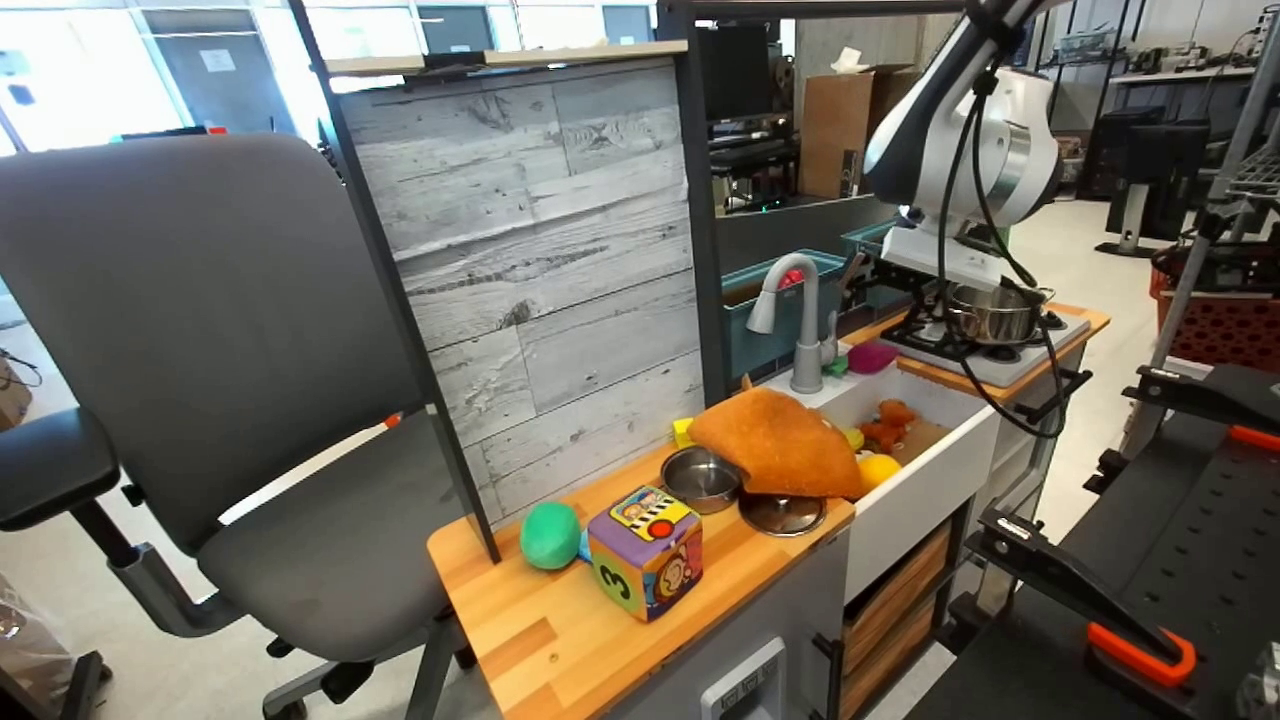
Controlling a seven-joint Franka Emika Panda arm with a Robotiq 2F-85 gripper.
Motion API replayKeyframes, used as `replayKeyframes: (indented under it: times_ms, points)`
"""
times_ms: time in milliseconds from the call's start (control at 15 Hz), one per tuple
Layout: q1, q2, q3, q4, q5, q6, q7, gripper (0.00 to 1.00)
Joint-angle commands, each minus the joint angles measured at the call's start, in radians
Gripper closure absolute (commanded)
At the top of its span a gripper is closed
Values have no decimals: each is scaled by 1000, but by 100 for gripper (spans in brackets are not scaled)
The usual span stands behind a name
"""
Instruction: Move the pee plush toy and pick up the cloth and drop it on the counter, then pick up the pink plush toy from the sink and put it in the pot
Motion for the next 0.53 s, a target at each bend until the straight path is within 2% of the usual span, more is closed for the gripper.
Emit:
replayKeyframes:
  times_ms: [0,200,467]
  points:
    - [-150,14,115,-36,-10,42,-89,0]
    - [-204,45,141,-8,-29,-4,-114,0]
    - [-210,82,152,37,-49,-49,-120,0]
